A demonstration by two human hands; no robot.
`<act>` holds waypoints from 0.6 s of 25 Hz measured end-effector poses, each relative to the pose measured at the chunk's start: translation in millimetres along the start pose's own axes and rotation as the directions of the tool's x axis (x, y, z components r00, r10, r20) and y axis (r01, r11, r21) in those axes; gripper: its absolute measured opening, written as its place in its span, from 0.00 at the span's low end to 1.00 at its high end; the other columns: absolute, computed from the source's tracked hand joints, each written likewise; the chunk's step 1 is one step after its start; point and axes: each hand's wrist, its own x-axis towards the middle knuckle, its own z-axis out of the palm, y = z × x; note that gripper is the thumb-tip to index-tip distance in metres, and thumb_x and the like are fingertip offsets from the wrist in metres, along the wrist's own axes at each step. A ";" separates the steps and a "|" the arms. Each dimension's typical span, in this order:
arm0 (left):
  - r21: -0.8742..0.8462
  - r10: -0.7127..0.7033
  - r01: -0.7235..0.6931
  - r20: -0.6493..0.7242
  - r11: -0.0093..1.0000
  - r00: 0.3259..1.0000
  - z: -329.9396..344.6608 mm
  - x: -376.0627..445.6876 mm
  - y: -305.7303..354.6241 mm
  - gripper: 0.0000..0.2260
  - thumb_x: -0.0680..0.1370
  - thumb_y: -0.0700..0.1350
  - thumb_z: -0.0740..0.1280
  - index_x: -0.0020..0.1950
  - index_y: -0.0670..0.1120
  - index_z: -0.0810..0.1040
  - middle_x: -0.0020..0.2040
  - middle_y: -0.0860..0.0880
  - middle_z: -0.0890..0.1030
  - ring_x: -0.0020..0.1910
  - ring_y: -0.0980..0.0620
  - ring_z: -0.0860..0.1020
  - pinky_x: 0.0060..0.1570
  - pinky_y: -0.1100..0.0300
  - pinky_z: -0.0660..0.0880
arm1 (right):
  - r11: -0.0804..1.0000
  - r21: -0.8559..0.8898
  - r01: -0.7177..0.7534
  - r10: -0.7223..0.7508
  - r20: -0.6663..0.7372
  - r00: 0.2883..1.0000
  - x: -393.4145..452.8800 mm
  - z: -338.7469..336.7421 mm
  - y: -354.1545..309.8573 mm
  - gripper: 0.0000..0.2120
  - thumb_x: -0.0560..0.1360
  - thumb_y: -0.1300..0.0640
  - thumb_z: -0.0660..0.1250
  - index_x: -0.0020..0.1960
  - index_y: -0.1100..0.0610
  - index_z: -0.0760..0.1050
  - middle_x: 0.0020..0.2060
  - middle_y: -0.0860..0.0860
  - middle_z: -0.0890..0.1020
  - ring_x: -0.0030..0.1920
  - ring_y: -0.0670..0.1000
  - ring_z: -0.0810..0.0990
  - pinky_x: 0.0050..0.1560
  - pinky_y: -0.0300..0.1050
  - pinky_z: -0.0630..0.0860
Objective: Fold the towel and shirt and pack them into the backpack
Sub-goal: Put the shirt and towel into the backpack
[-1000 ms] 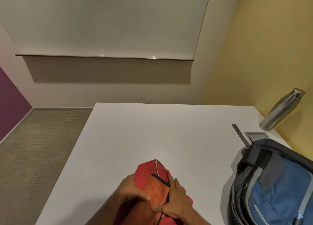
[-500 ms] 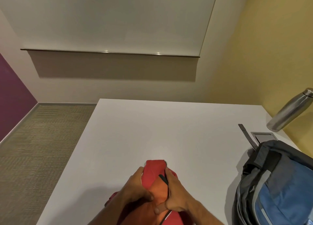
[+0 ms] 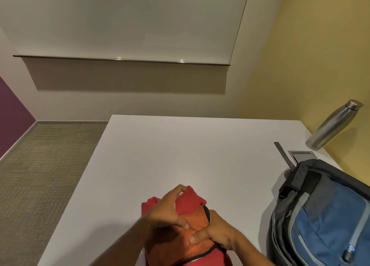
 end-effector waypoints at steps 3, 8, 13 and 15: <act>0.112 0.061 -0.068 0.063 0.991 0.996 -2.5 7.0 29.2 0.38 0.61 0.51 0.82 0.63 0.66 0.66 0.62 0.62 0.73 0.60 0.58 0.74 0.60 0.59 0.76 | 0.967 0.253 0.021 -0.001 -0.081 0.997 -21.4 2.0 1.0 0.39 0.57 0.67 0.82 0.66 0.57 0.75 0.58 0.59 0.82 0.58 0.61 0.81 0.63 0.62 0.75; 0.293 0.149 -0.239 0.298 0.926 0.943 5.0 24.4 91.8 0.41 0.61 0.57 0.82 0.69 0.65 0.65 0.66 0.62 0.72 0.64 0.59 0.72 0.64 0.57 0.73 | 0.759 0.616 0.210 -0.060 -0.255 0.965 -68.9 12.4 15.2 0.35 0.59 0.74 0.76 0.65 0.66 0.74 0.60 0.67 0.79 0.60 0.68 0.78 0.64 0.65 0.72; 0.284 0.235 -0.384 0.443 0.879 0.865 36.0 34.7 149.2 0.40 0.65 0.65 0.76 0.73 0.65 0.62 0.71 0.60 0.69 0.68 0.59 0.69 0.67 0.57 0.70 | 0.558 0.748 0.360 -0.003 -0.432 0.902 -130.3 13.0 29.3 0.33 0.59 0.74 0.74 0.63 0.71 0.74 0.58 0.71 0.78 0.58 0.71 0.79 0.61 0.73 0.71; 0.179 0.325 -0.418 0.391 0.891 0.861 51.3 43.0 168.6 0.30 0.71 0.66 0.70 0.71 0.61 0.68 0.67 0.59 0.74 0.65 0.60 0.72 0.66 0.58 0.70 | 0.585 0.724 0.365 0.065 -0.490 0.869 -160.0 17.2 23.7 0.31 0.58 0.73 0.75 0.61 0.71 0.75 0.52 0.71 0.81 0.52 0.69 0.82 0.54 0.68 0.77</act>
